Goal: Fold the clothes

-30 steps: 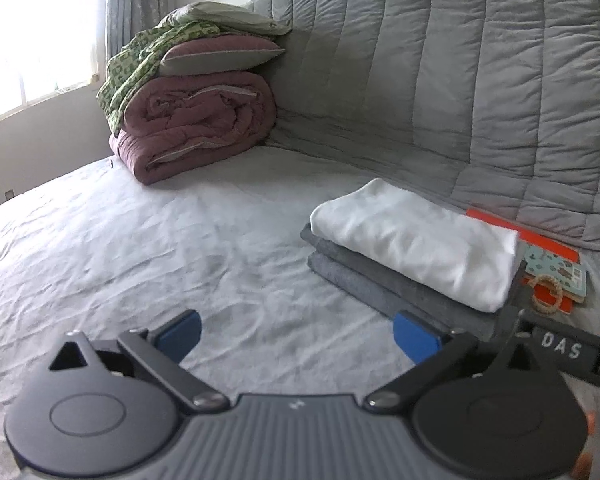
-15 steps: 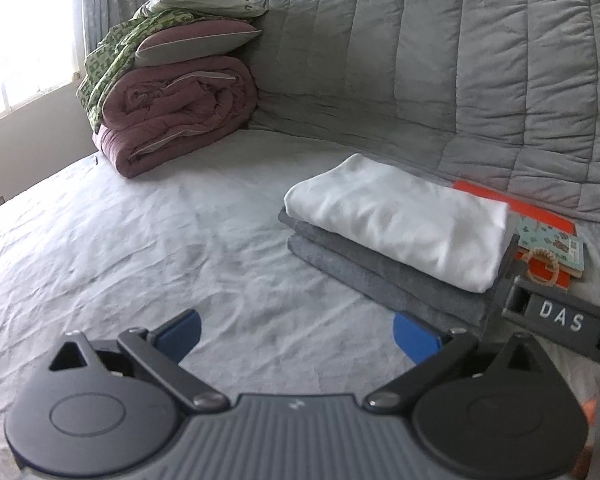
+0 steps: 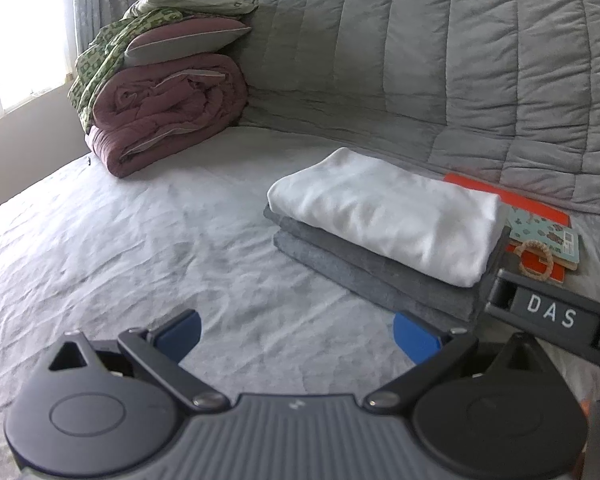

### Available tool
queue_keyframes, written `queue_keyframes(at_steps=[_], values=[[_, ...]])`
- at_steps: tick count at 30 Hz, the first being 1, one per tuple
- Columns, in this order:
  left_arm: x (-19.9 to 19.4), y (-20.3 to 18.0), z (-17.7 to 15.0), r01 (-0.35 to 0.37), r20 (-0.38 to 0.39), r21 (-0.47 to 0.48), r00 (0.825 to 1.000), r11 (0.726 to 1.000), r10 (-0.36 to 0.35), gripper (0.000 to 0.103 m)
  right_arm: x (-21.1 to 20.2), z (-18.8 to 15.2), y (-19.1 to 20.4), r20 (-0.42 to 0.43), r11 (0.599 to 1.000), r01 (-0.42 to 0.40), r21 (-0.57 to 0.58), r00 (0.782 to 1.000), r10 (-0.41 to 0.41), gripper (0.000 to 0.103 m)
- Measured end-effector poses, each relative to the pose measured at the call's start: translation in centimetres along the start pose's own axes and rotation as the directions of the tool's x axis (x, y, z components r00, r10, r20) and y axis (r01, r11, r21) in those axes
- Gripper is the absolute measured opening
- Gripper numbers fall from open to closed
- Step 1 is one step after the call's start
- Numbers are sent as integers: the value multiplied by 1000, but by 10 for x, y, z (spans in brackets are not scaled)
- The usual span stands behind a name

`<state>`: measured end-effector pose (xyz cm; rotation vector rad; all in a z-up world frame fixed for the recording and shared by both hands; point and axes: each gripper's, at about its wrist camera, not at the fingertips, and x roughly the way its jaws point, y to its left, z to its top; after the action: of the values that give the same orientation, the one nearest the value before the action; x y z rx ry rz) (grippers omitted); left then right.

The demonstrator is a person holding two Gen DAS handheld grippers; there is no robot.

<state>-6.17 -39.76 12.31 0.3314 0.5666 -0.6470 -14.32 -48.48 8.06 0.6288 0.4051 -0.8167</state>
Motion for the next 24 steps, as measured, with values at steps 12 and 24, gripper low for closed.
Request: queue_keyframes(at_steps=[12,24], values=[[1,1,-2,-1,-1,-4,1000,1000,1,102,0,-1,0,-2,1000,-1,-4,1000,1,103],[0,3,-5,1,-1,-16,1000,1000,-1,102,0,-3,4,-6,1000,-6,-15,1000,6,103]])
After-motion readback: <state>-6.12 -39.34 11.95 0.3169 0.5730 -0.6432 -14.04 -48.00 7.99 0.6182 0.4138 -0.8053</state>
